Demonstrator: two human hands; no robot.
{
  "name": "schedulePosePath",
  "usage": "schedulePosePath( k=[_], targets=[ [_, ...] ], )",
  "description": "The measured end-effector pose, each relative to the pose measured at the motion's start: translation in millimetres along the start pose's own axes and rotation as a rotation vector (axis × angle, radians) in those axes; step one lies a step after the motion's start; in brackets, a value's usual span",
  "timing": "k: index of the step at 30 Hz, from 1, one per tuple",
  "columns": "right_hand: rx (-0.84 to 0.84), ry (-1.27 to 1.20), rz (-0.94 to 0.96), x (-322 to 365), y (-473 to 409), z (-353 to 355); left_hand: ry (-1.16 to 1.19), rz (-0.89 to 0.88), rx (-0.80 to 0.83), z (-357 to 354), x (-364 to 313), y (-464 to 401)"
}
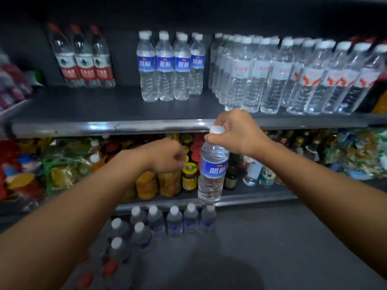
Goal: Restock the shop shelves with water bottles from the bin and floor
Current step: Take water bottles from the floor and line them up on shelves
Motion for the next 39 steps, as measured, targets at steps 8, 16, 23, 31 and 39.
schedulePosePath(
  k=[8, 16, 23, 31, 39],
  targets=[
    [-0.331, -0.040, 0.037, 13.4, -107.0, 66.9, -0.037, -0.032, -0.199, 97.9, 25.9, -55.5],
    [-0.518, -0.054, 0.054, -2.5, -217.9, 80.6, -0.053, -0.013, -0.357, 136.6, 65.8, -115.8],
    [-0.494, 0.027, 0.006, -47.3, -292.5, 45.4, -0.071, 0.022, -0.381, 117.7, 99.4, -166.1],
    [-0.422, 0.065, -0.028, -78.5, -349.8, 24.0, -0.069, 0.058, -0.344, 90.8, 125.3, -199.4],
    [-0.360, 0.050, 0.013, -81.0, -374.1, 14.0, -0.066, 0.086, -0.315, 85.7, 129.8, -214.4]
  ],
)
Point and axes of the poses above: each hand's wrist, its own y-axis away from the middle knuckle, its own z-axis out of the back of the hand, x = y × z, the point moved 5 cm from there along -y, towards the middle knuckle, and after that the axes turned 4 degrees about -y, right-handed, at the moved point
